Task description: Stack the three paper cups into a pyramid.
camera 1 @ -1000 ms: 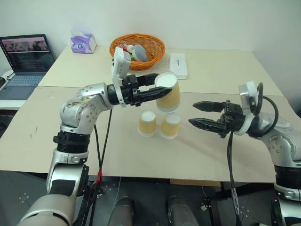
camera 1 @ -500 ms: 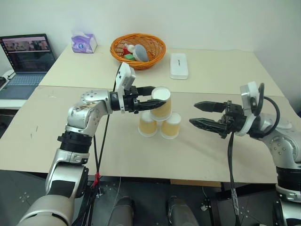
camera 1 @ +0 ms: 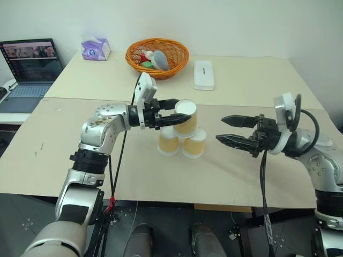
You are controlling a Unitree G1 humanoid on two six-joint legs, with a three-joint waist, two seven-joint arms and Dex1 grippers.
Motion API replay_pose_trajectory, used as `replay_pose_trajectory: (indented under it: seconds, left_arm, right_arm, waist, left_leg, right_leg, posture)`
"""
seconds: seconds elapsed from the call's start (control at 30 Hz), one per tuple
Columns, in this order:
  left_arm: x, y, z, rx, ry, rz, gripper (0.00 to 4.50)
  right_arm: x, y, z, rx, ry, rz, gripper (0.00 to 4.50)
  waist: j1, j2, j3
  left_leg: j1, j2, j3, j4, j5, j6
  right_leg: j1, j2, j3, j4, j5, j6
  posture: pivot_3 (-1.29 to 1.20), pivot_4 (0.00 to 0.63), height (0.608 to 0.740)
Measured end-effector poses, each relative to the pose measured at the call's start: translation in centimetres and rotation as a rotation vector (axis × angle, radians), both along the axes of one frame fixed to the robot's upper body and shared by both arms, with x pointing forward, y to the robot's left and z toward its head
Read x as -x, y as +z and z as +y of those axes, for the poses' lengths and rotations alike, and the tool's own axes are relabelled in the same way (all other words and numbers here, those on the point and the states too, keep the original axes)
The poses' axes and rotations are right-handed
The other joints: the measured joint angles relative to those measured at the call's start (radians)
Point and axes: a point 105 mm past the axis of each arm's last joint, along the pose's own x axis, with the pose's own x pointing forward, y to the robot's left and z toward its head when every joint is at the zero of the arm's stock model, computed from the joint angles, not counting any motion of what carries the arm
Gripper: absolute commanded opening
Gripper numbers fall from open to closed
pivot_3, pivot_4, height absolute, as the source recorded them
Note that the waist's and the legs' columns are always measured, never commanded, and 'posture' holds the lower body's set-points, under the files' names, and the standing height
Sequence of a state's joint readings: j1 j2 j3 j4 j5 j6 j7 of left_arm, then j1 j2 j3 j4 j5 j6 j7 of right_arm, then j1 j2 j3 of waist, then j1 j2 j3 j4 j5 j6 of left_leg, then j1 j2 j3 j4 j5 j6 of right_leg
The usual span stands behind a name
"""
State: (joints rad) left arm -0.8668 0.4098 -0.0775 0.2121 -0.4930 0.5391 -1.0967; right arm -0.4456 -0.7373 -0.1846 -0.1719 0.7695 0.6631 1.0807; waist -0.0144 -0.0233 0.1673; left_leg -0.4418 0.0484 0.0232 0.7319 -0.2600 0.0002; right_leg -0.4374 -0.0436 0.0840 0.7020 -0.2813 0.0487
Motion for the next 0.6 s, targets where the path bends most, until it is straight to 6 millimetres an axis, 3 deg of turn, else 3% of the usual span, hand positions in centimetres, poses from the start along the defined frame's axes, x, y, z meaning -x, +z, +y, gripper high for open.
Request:
replay_pose_trajectory:
  seconds: [0.03,0.43,0.6]
  left_arm:
    - [0.0,0.0,0.0,0.001,-0.005,0.007,4.31]
    - [-0.7,0.9,1.0,0.020,0.083,-0.039,4.31]
    - [-0.8,3.0,2.1,0.101,0.146,-0.067,4.31]
  right_arm:
    - [0.0,0.0,0.0,0.000,0.000,0.000,4.50]
    - [-0.1,-0.1,-0.1,-0.003,-0.004,0.006,4.50]
    - [-0.2,-0.1,-0.2,-0.006,-0.002,0.010,4.50]
  waist:
    - [0.000,0.000,0.000]
    - [0.000,0.000,0.000]
    - [0.000,0.000,0.000]
  left_leg:
    - [0.000,0.000,0.000,0.000,0.000,0.000]
    - [0.000,0.000,0.000,0.000,0.000,0.000]
    - [0.000,0.000,0.000,0.000,0.000,0.000]
  right_leg:
    - [0.000,0.000,0.000,0.000,0.000,0.000]
    - [0.000,0.000,0.000,0.000,0.000,0.000]
    - [0.000,0.000,0.000,0.000,0.000,0.000]
  posture:
    - [0.00,0.150,0.675]
    - [0.00,0.150,0.675]
    - [0.00,0.150,0.675]
